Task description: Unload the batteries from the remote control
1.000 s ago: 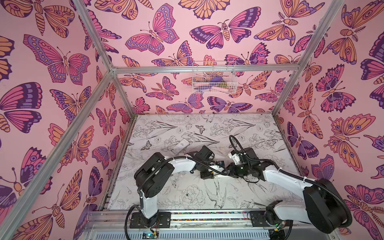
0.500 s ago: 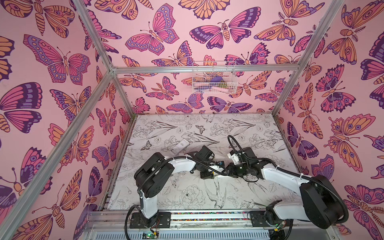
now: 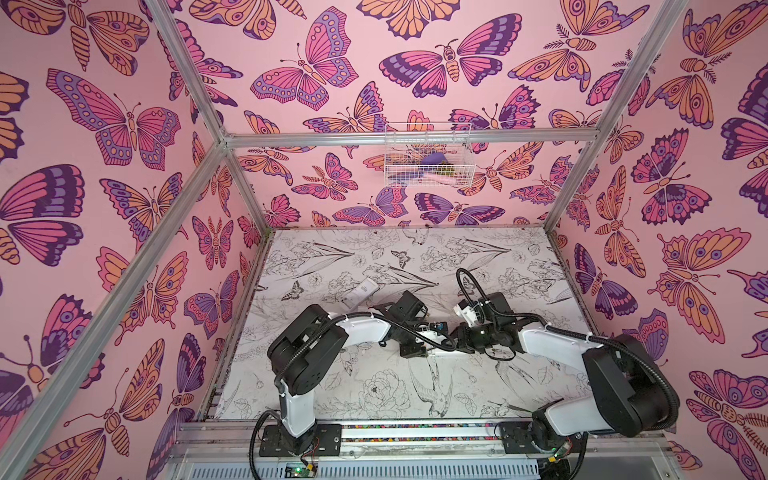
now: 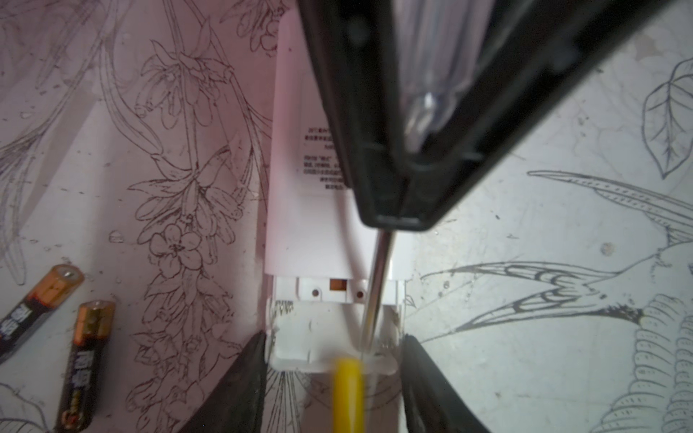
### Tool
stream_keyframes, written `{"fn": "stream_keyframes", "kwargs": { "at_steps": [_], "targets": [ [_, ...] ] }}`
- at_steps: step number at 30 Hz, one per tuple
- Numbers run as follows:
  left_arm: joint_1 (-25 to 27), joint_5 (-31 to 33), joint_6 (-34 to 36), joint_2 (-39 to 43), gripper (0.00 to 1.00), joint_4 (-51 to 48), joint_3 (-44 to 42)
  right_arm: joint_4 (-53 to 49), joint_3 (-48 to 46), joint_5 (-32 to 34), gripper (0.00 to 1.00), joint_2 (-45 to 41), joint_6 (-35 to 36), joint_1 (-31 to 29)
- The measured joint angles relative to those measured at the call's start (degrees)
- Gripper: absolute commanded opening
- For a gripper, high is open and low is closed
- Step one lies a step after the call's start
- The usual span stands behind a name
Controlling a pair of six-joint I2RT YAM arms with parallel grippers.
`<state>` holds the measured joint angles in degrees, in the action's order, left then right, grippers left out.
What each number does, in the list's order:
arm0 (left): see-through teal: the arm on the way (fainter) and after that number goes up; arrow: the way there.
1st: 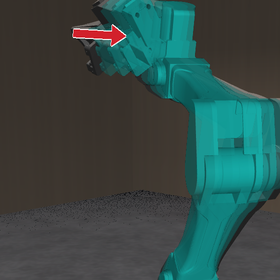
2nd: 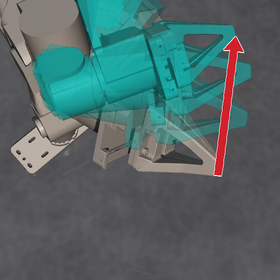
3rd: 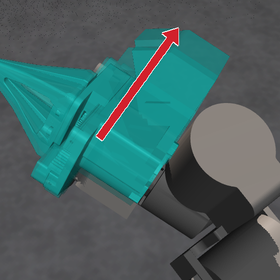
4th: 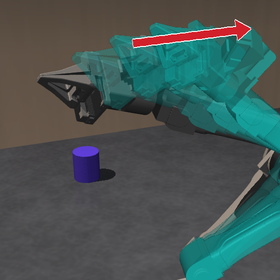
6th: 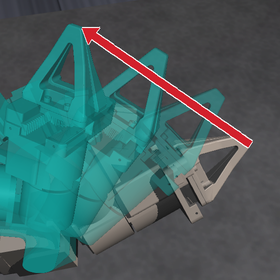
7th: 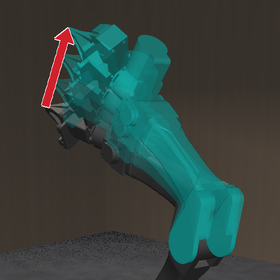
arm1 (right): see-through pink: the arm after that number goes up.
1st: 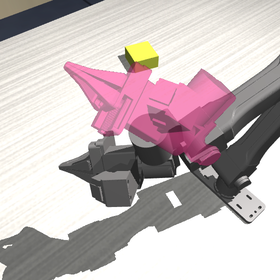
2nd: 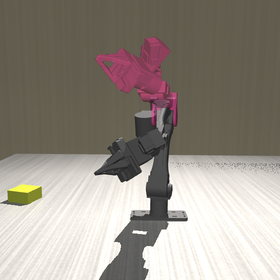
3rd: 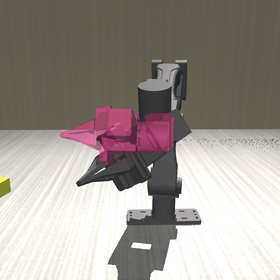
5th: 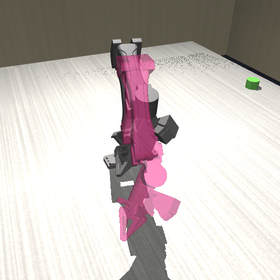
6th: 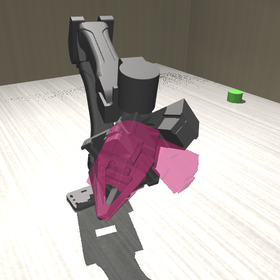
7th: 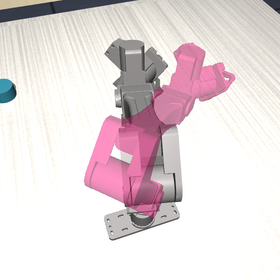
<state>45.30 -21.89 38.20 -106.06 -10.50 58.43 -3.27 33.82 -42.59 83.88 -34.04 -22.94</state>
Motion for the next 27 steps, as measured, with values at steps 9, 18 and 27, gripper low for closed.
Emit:
{"fn": "stream_keyframes", "kwargs": {
  "at_steps": [9, 18, 27],
  "targets": [
    [-0.59, -0.85, 0.15, 0.59, 0.57, 2.03, -1.55, 0.68, -0.02, -1.4, 0.0, 0.81, 0.52, 0.81],
    [-0.68, 0.22, 0.31, 0.63, 0.71, -6.23, 2.71, -2.97, 0.17, -0.7, 0.0, -4.17, 1.57, 2.08],
    [-2.19, 0.85, 0.22, 2.1, 0.79, -15.54, 11.61, -8.17, 2.36, 1.2, 0.0, -10.29, 2.97, 8.79]
  ]
}}
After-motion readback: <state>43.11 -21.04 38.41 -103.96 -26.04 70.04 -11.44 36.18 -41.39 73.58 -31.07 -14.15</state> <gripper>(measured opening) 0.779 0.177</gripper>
